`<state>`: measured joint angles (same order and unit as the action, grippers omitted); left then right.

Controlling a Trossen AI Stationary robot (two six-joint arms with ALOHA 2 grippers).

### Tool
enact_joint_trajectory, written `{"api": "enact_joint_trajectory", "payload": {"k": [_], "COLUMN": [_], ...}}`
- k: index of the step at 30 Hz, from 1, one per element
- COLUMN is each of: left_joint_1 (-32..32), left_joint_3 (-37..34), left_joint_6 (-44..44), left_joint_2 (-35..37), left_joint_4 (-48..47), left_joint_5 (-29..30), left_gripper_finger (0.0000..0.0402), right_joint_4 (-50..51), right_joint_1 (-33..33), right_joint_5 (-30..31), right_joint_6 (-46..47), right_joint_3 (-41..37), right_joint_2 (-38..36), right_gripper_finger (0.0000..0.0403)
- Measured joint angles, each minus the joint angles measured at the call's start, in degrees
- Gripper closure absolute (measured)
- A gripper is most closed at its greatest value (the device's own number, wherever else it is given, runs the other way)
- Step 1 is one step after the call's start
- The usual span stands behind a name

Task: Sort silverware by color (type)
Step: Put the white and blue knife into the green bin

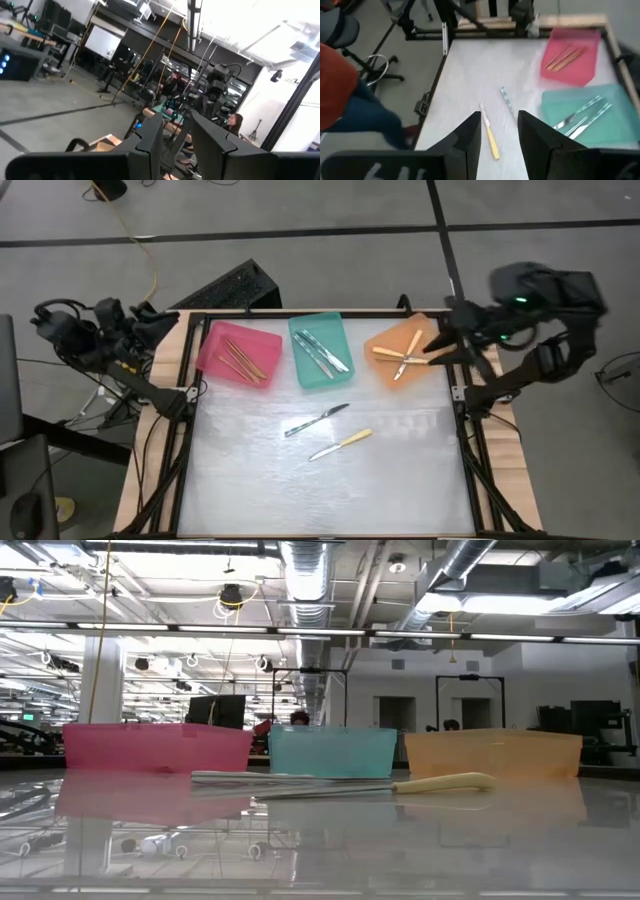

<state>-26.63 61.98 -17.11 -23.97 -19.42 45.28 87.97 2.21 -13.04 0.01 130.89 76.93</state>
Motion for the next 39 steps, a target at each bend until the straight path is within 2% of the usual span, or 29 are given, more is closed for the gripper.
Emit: {"api": "enact_joint_trajectory", "payload": {"k": [5, 13, 17, 22, 25, 28, 34, 39], "left_joint_1": [0.0, 0.0, 0.0, 0.0, 0.0, 0.0, 0.0, 0.0], "left_joint_3": [0.0, 0.0, -1.8, -4.8, -6.4, -8.1, -14.3, -21.6], "left_joint_6": [-2.1, -1.0, -1.0, -1.0, -0.8, -2.3, -3.2, -3.6], "left_joint_2": [0.0, 0.0, 0.0, 0.0, 0.0, 0.0, 0.0, 0.0], "left_joint_4": [-0.7, -0.7, -1.0, -0.9, -0.9, -0.4, 1.6, 6.7], "left_joint_5": [0.1, 11.4, 11.9, 10.9, 10.9, 9.9, 4.1, 4.1], "left_gripper_finger": [0.0318, 0.0318, 0.0318, 0.0318, 0.0318, 0.0318, 0.0318, 0.0318], "right_joint_4": [-8.6, -35.9, -50.6, -71.0, -78.1, -82.4, -90.1, -96.1], "right_joint_1": [-2.3, -2.6, -2.6, -2.7, -3.3, -4.1, -5.6, -5.6], "right_joint_5": [6.1, 6.0, 5.8, 5.6, 5.5, 5.4, 5.4, 5.4], "right_joint_6": [-0.1, -0.5, -1.9, 3.1, 6.1, 9.3, 11.6, 15.0], "right_joint_3": [-10.3, -39.5, -53.0, -64.9, -68.8, -69.8, -69.8, -69.8], "right_joint_2": [-8.7, -22.8, -25.3, -23.2, -19.8, -15.6, -7.3, -0.1], "right_gripper_finger": [0.0266, 0.0266, 0.0266, 0.0266, 0.0266, 0.0266, 0.0266, 0.0266]}}
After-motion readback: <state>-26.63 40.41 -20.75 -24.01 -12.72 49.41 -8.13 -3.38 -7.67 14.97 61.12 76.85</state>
